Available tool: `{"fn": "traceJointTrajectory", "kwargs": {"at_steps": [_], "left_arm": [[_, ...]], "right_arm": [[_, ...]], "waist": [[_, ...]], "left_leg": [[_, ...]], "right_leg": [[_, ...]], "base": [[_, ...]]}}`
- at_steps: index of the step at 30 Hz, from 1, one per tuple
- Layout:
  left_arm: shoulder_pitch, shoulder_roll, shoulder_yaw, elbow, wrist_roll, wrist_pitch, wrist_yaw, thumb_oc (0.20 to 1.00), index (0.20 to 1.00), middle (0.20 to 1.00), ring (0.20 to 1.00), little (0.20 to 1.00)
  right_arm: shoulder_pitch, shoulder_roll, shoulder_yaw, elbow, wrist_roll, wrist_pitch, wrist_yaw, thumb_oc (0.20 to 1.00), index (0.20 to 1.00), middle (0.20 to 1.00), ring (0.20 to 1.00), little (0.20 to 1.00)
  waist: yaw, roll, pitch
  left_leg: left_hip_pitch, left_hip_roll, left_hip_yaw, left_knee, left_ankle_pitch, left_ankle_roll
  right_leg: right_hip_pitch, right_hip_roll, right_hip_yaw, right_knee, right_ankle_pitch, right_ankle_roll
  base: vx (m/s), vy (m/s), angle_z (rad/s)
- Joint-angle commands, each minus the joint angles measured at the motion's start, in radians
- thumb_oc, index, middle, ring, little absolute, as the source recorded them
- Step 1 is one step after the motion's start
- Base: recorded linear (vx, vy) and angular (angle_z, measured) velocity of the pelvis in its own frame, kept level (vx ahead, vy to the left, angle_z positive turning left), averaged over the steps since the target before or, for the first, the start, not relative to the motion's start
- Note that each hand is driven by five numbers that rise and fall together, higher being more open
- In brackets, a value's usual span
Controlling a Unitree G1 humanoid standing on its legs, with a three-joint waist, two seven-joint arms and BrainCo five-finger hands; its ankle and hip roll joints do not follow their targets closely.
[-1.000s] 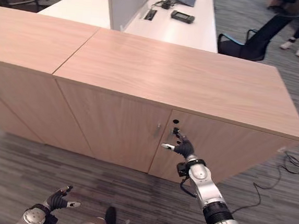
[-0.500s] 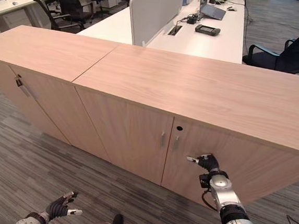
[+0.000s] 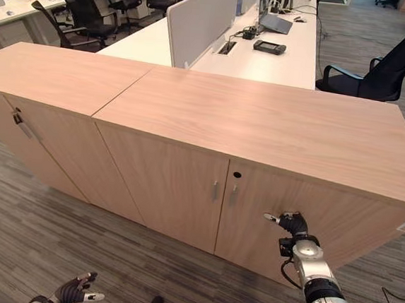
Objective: Put the empty folder in the office cabinet
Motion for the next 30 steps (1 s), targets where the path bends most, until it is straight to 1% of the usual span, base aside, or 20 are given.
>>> {"fn": "traceJointTrajectory", "kwargs": {"at_steps": [1,3,4,5,6,8,9,12,14,15,17,20,21,22,23,24,25,26,28,30], "left_arm": [[-0.045,0.017,0.007,-0.025,0.018,-0.036,0.005,1.0,1.0,1.0,1.0,1.0],[-0.037,-0.003,0.036,-0.027,0.037,-0.035,0.004,1.0,1.0,1.0,1.0,1.0],[-0.035,-0.002,0.035,-0.027,0.038,-0.036,0.004,1.0,1.0,1.0,1.0,1.0],[-0.027,-0.016,0.047,-0.031,0.038,-0.037,0.003,1.0,1.0,1.0,1.0,1.0],[-0.023,-0.017,0.052,-0.034,0.037,-0.037,0.001,1.0,1.0,1.0,1.0,1.0],[-0.014,-0.018,0.059,-0.046,0.034,-0.037,-0.004,1.0,1.0,1.0,1.0,1.0],[-0.012,-0.018,0.06,-0.047,0.033,-0.036,-0.004,1.0,1.0,1.0,1.0,1.0],[0.004,-0.013,0.07,-0.085,0.007,-0.037,-0.014,1.0,1.0,1.0,1.0,1.0],[0.008,-0.007,0.072,-0.106,-0.025,-0.033,-0.016,1.0,1.0,1.0,1.0,1.0],[0.008,-0.007,0.072,-0.107,-0.025,-0.032,-0.016,1.0,1.0,1.0,1.0,1.0],[0.006,-0.001,0.068,-0.123,-0.044,-0.029,-0.015,1.0,1.0,1.0,1.0,1.0],[-0.008,0.018,0.061,-0.156,-0.059,-0.02,-0.021,1.0,1.0,1.0,1.0,1.0],[-0.015,0.026,0.06,-0.166,-0.064,-0.017,-0.018,1.0,1.0,1.0,1.0,1.0],[-0.031,0.034,0.062,-0.183,-0.069,-0.016,-0.011,1.0,1.0,1.0,1.0,1.0],[-0.031,0.034,0.063,-0.184,-0.069,-0.016,-0.011,1.0,1.0,1.0,1.0,1.0],[-0.037,0.039,0.065,-0.189,-0.07,-0.014,-0.011,1.0,1.0,1.0,1.0,1.0],[-0.035,0.042,0.073,-0.196,-0.077,-0.013,-0.014,1.0,1.0,1.0,1.0,1.0],[-0.033,0.044,0.075,-0.2,-0.082,-0.015,-0.014,1.0,1.0,1.0,1.0,1.0],[-0.042,0.042,0.078,-0.19,-0.09,-0.018,-0.008,1.0,1.0,1.0,1.0,1.0],[-0.083,0.008,0.071,-0.097,-0.095,-0.023,0.015,1.0,1.0,1.0,1.0,1.0]], "right_arm": [[-0.066,0.007,-0.06,-0.077,0.009,-0.074,0.01,1.0,1.0,1.0,1.0,1.0],[0.053,0.048,-0.097,-0.132,-0.043,-0.082,0.017,1.0,1.0,1.0,1.0,1.0],[0.058,0.049,-0.098,-0.136,-0.045,-0.081,0.017,1.0,1.0,1.0,1.0,1.0],[0.131,0.072,-0.098,-0.143,-0.102,-0.078,0.026,1.0,1.0,1.0,1.0,1.0],[0.158,0.079,-0.091,-0.139,-0.13,-0.072,0.034,1.0,1.0,1.0,1.0,1.0],[0.199,0.088,-0.077,-0.102,-0.184,-0.059,0.047,1.0,1.0,1.0,1.0,1.0],[0.199,0.089,-0.076,-0.1,-0.186,-0.061,0.047,1.0,1.0,1.0,1.0,1.0],[0.234,0.119,-0.052,0.007,-0.243,-0.042,0.059,1.0,1.0,1.0,1.0,1.0],[0.23,0.141,-0.049,0.11,-0.248,-0.027,0.051,1.0,1.0,1.0,1.0,1.0],[0.228,0.141,-0.049,0.112,-0.247,-0.028,0.051,1.0,1.0,1.0,1.0,1.0],[0.214,0.16,-0.057,0.193,-0.22,-0.021,0.045,1.0,1.0,1.0,1.0,1.0],[0.207,0.18,-0.068,0.26,-0.18,-0.015,0.048,1.0,1.0,1.0,1.0,1.0],[0.198,0.183,-0.07,0.282,-0.163,-0.015,0.047,1.0,1.0,1.0,1.0,1.0],[0.183,0.194,-0.067,0.305,-0.136,-0.012,0.049,1.0,1.0,1.0,1.0,1.0],[0.182,0.194,-0.066,0.306,-0.135,-0.013,0.049,1.0,1.0,1.0,1.0,1.0],[0.183,0.198,-0.06,0.316,-0.131,-0.013,0.053,1.0,1.0,1.0,1.0,1.0],[0.187,0.198,-0.054,0.317,-0.134,-0.011,0.057,1.0,1.0,1.0,1.0,1.0],[0.19,0.199,-0.049,0.323,-0.136,-0.011,0.06,1.0,1.0,1.0,1.0,1.0],[0.189,0.201,-0.048,0.348,-0.128,-0.011,0.063,1.0,1.0,1.0,1.0,1.0],[0.188,0.198,-0.033,0.361,-0.135,-0.007,0.065,1.0,1.0,1.0,1.0,1.0]], "waist": [[0.013,-0.032,0.035],[-0.009,-0.032,0.04],[-0.007,-0.033,0.038],[-0.025,-0.033,0.044],[-0.031,-0.034,0.045],[-0.042,-0.037,0.047],[-0.041,-0.038,0.046],[-0.06,-0.044,0.055],[-0.067,-0.048,0.061],[-0.065,-0.049,0.061],[-0.069,-0.052,0.066],[-0.078,-0.052,0.079],[-0.084,-0.049,0.088],[-0.099,-0.037,0.104],[-0.097,-0.037,0.104],[-0.097,-0.034,0.103],[-0.095,-0.035,0.102],[-0.091,-0.038,0.098],[-0.091,-0.043,0.088],[-0.092,-0.047,0.07]], "left_leg": [[0.06,0.003,-0.001,0.019,-0.107,-0.012],[0.062,-0.001,0.009,0.018,-0.113,-0.007],[0.062,-0.001,0.01,0.018,-0.113,-0.007],[0.064,-0.003,0.021,0.018,-0.118,-0.002],[0.065,-0.005,0.026,0.018,-0.12,0.0],[0.067,-0.008,0.036,0.017,-0.124,0.003],[0.067,-0.008,0.038,0.017,-0.124,0.004],[0.074,-0.017,0.065,0.017,-0.134,0.013],[0.078,-0.024,0.086,0.017,-0.142,0.022],[0.078,-0.025,0.087,0.017,-0.142,0.022],[0.081,-0.031,0.097,0.017,-0.148,0.029],[0.078,-0.035,0.099,0.016,-0.146,0.035],[0.076,-0.034,0.097,0.017,-0.143,0.037],[0.065,-0.034,0.085,0.019,-0.135,0.045],[0.064,-0.034,0.087,0.019,-0.137,0.045],[0.059,-0.037,0.087,0.022,-0.135,0.048],[0.057,-0.041,0.086,0.023,-0.137,0.049],[0.057,-0.044,0.084,0.024,-0.136,0.05],[0.052,-0.051,0.072,0.024,-0.134,0.05],[0.055,-0.052,0.068,0.022,-0.135,0.045]], "right_leg": [[0.067,-0.02,-0.058,0.024,-0.091,0.036],[0.057,-0.025,-0.048,0.028,-0.085,0.04],[0.056,-0.025,-0.047,0.029,-0.085,0.04],[0.045,-0.03,-0.037,0.036,-0.079,0.044],[0.041,-0.031,-0.031,0.038,-0.076,0.046],[0.031,-0.035,-0.021,0.04,-0.07,0.05],[0.03,-0.035,-0.019,0.041,-0.07,0.05],[0.007,-0.046,0.003,0.044,-0.048,0.061],[-0.01,-0.053,0.021,0.051,-0.034,0.071],[-0.011,-0.053,0.023,0.051,-0.034,0.072],[-0.026,-0.06,0.032,0.065,-0.028,0.079],[-0.053,-0.064,0.05,0.124,-0.03,0.083],[-0.073,-0.059,0.069,0.163,-0.039,0.085],[-0.106,-0.012,0.126,0.218,-0.072,0.083],[-0.11,-0.012,0.128,0.224,-0.076,0.082],[-0.106,0.009,0.147,0.228,-0.1,0.076],[-0.097,0.016,0.149,0.22,-0.112,0.069],[-0.08,0.012,0.142,0.203,-0.116,0.06],[-0.056,0.012,0.15,0.162,-0.118,0.049],[-0.03,0.01,0.15,0.115,-0.112,0.046]], "base": [[0.0,0.059,-0.04],[-0.02,0.06,-0.07],[-0.04,0.078,-0.09],[-0.04,0.069,-0.12],[-0.04,0.089,-0.24],[-0.02,0.053,-0.31],[-0.04,0.076,-0.3],[-0.04,0.083,-0.28],[-0.04,0.087,-0.32],[-0.04,0.091,-0.46],[-0.04,0.066,-0.35],[-0.07,0.061,-0.07],[-0.13,0.108,0.04],[-0.11,0.09,0.07],[-0.09,0.084,-0.02],[-0.03,0.009,-0.05],[-0.02,-0.01,-0.07],[0.01,-0.048,-0.01],[0.03,-0.052,0.12],[0.08,-0.045,0.38]]}}
